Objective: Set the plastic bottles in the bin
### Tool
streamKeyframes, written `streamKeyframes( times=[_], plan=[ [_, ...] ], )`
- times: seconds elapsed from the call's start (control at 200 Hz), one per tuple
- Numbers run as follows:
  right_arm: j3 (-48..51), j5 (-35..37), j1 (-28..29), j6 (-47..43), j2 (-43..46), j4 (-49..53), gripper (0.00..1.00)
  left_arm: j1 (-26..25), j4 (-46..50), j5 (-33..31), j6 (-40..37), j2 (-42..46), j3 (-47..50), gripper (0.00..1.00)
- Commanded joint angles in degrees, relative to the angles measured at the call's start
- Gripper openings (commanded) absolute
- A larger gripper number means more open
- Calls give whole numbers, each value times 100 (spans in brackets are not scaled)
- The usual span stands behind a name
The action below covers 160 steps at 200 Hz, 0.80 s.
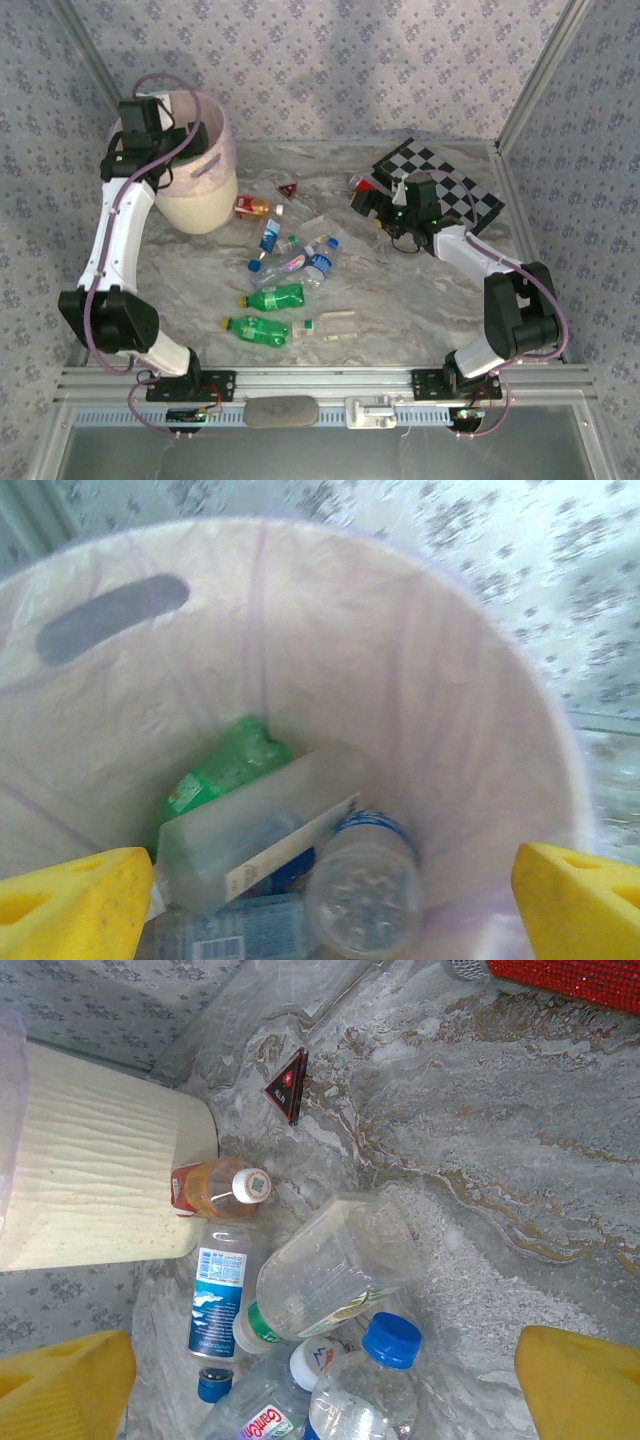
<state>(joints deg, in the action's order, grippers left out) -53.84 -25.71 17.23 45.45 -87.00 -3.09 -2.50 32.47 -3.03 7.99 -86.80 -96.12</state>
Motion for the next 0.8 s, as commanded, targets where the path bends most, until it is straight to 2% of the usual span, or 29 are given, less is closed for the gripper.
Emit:
streamKeyframes(
  times=[0.0, 0.205, 0.31, 0.52, 0.795],
  plan=[
    [-51, 16, 23, -85, 9, 0, 99, -292, -461, -13, 63, 456, 180, 93],
    [-89, -98, 202, -127, -153, 112, 99, -821, -824, 697, 669, 834, 724, 95],
    [-65, -93, 422, -74, -268, 176, 99, -1130, -1017, 1085, 916, 952, 1154, 100],
    [-31, 34, 1111, 365, -742, 87, 99, -1866, -1356, 1044, 1184, 1082, 2062, 100],
    [238, 497, 1684, 1192, -1176, -13, 99, -2149, -2056, 939, 1948, 1155, 3419, 100]
  ],
)
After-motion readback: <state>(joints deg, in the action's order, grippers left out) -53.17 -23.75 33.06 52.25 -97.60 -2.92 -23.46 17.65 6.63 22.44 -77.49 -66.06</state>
